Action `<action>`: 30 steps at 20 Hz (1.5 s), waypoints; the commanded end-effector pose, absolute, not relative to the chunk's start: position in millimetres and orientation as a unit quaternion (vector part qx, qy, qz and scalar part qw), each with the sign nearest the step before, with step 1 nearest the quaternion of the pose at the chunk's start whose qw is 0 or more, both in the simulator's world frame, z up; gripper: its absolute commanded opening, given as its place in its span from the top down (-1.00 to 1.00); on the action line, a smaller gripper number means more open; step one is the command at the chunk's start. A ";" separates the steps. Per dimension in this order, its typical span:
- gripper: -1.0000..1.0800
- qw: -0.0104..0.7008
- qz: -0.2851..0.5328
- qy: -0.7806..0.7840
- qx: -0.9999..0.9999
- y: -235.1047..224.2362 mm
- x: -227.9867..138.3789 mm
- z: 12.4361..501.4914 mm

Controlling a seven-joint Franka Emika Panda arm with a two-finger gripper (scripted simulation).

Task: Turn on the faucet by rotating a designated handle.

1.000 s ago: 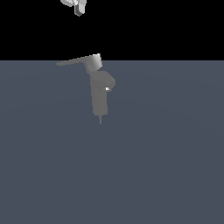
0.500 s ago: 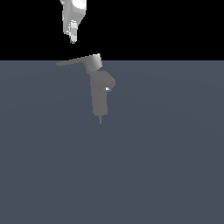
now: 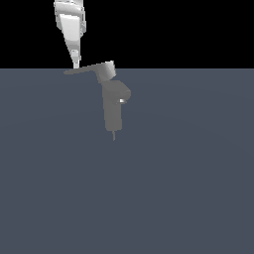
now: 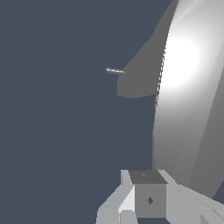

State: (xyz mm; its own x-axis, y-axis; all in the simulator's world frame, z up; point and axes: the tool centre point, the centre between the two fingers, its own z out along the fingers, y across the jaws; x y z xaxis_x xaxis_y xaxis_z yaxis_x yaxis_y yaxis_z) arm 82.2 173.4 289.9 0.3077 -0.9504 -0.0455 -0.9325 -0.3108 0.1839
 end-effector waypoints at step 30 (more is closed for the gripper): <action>1.00 0.076 -0.063 -0.612 0.785 184.3 58.8 269.8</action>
State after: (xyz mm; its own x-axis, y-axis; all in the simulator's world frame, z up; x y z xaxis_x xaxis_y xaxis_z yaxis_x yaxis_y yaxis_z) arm 63.4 187.6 268.7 0.2459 -0.9693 -0.0068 -0.9510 -0.2426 0.1919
